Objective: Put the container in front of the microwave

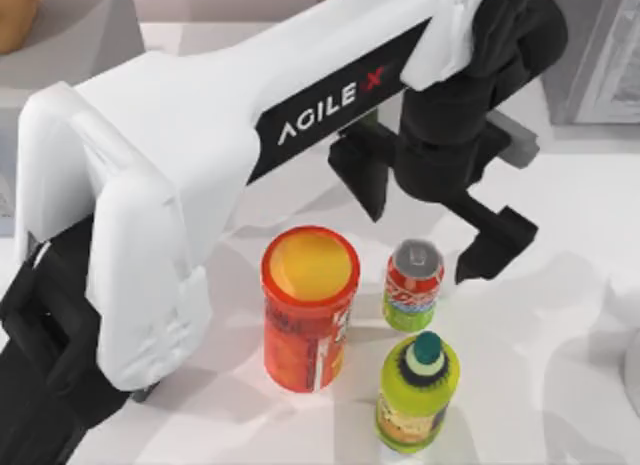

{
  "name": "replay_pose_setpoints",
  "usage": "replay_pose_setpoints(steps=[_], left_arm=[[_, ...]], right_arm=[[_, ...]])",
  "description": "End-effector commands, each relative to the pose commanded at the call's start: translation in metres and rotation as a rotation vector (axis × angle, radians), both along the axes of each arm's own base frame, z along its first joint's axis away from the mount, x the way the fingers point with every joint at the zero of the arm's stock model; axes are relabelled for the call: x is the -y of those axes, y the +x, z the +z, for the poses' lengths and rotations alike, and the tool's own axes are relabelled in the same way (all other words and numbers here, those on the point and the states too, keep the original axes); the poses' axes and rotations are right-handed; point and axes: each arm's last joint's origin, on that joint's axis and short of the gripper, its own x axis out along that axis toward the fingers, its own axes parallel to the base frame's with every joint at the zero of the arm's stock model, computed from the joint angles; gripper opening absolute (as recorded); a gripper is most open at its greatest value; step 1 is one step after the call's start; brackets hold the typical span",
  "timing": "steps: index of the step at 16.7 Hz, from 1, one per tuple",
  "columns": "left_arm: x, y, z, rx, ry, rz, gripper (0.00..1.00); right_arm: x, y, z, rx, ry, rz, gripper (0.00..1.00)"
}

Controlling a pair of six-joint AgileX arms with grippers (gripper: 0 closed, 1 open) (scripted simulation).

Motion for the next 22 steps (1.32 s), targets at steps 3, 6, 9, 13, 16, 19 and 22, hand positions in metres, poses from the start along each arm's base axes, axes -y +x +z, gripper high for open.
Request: replay_pose_setpoints(steps=[3,6,9,13,16,19,22], left_arm=[[-0.001,0.002,-0.001,0.001,-0.001,0.004,1.0],[0.0,0.001,-0.015,0.001,-0.001,-0.001,1.0],[0.001,0.001,-0.038,-0.001,0.001,0.0,1.0],[0.0,0.0,-0.06,0.0,0.0,0.0,1.0],[0.0,0.0,-0.06,0.0,0.0,0.0,1.0],[0.0,0.0,-0.06,0.0,0.0,0.0,0.77],[0.0,0.0,-0.06,0.0,0.0,0.0,0.55]], right_arm=[[0.0,0.0,0.0,0.0,0.0,0.0,1.0],[0.0,0.0,0.0,0.0,0.0,0.0,1.0],[0.0,0.0,0.0,0.0,0.0,0.0,1.0],[0.0,0.0,0.0,0.0,0.0,0.0,1.0],[0.0,0.0,0.0,0.0,0.0,0.0,1.0],[0.0,0.0,0.0,0.0,0.0,0.0,1.0],[0.0,0.0,0.0,0.0,0.0,0.0,1.0]])
